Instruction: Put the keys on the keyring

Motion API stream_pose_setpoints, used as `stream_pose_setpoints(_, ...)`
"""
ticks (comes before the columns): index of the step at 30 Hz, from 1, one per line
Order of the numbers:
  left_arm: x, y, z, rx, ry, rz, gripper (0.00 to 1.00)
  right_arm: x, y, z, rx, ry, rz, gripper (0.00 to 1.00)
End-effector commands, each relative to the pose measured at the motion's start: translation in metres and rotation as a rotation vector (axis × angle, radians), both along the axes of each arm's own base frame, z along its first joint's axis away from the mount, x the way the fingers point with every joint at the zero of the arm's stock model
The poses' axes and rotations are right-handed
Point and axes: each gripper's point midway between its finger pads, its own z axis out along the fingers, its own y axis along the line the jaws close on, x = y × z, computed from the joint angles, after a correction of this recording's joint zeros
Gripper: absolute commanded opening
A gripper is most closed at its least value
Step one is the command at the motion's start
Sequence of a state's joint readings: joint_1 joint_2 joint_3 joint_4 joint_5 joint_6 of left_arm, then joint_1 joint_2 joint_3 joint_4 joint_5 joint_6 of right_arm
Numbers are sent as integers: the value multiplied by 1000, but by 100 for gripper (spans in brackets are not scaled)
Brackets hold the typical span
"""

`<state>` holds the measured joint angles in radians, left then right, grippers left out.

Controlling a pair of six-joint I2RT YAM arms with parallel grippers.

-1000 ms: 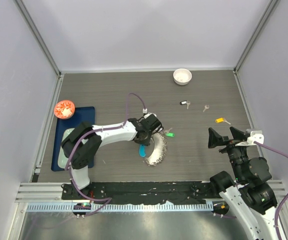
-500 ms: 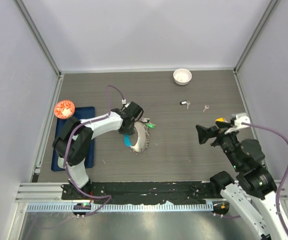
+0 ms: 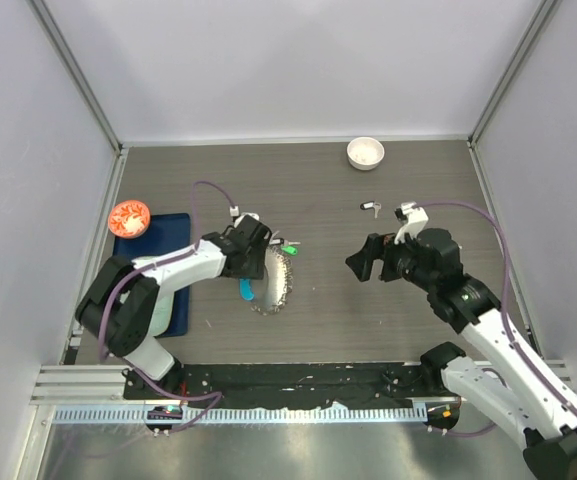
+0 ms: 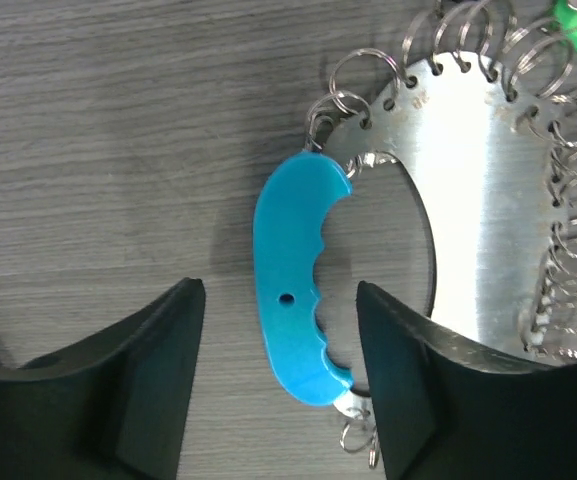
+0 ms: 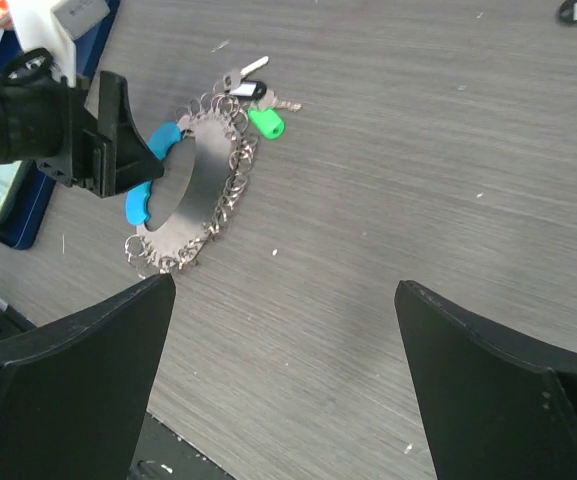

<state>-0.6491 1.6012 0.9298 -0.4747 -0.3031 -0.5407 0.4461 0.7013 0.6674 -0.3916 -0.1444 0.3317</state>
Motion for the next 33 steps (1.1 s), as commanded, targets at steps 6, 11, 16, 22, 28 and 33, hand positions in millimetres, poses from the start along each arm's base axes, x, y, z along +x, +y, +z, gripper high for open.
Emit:
stream_pose_setpoints(6, -13, -52, 51, -200, -150, -120, 78, 9, 37, -25, 146, 58, 35, 99)
stream_pose_setpoints(11, -20, -88, 48, -239, -151, -220, 80, 0, 45, -44, 125, 91, 51, 100)
stream_pose_setpoints(16, -24, -103, 19, -180, -86, -296, 81, 3, 57, -49, 128, 77, 78, 97)
stream_pose_setpoints(22, -64, -108, -17, -157, 45, -389, 75, 14, 70, -54, 108, 56, 115, 90)
stream_pose_setpoints(28, -94, -88, -10, -172, 51, -422, 71, 23, 89, -61, 48, 16, 213, 82)
stream_pose_setpoints(33, -59, -68, 47, -149, -224, -344, 76, 30, 107, -87, -28, 32, 317, 73)
